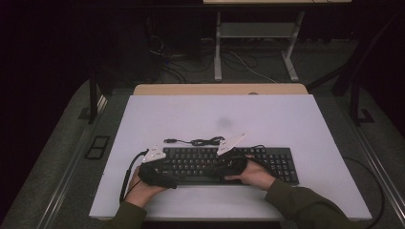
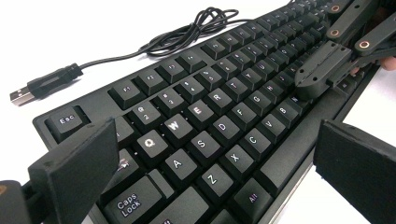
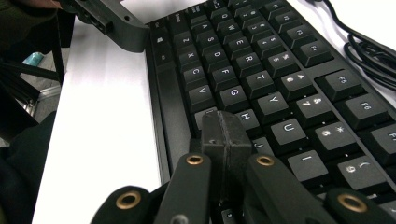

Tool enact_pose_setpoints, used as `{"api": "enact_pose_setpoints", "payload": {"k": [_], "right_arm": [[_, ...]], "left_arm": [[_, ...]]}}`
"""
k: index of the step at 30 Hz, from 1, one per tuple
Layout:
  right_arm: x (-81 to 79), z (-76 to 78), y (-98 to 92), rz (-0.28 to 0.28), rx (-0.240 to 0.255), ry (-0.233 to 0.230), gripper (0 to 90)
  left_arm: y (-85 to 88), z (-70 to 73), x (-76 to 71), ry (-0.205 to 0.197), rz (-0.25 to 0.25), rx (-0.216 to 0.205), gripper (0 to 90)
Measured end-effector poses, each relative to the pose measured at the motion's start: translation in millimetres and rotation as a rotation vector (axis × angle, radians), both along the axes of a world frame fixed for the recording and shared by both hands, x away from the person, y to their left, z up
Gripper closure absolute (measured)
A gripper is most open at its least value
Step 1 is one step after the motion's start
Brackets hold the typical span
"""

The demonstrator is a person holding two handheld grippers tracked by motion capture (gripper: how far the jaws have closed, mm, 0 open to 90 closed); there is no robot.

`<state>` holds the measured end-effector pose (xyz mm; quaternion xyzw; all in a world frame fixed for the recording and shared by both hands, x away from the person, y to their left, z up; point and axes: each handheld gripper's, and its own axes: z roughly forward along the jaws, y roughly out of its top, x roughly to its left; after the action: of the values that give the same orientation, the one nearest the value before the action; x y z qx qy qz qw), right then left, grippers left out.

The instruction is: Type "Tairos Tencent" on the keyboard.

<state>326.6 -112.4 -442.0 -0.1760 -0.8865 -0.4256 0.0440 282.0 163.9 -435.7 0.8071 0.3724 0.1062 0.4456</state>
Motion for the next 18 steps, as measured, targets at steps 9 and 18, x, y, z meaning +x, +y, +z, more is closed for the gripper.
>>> {"api": "enact_pose_setpoints", "payload": {"k": [9, 18], "right_arm": [[-0.3, 0.4, 0.8, 0.003, -0.011, 0.000, 89.5], [0.5, 3.1, -2.9, -0.013, 0.005, -0.008, 89.3]], "left_arm": [[-0.5, 0.4, -0.1, -0.002, -0.001, -0.002, 0.0], [-1.0, 1.6, 0.9, -0.010, -0.007, 0.000, 1.2]]}}
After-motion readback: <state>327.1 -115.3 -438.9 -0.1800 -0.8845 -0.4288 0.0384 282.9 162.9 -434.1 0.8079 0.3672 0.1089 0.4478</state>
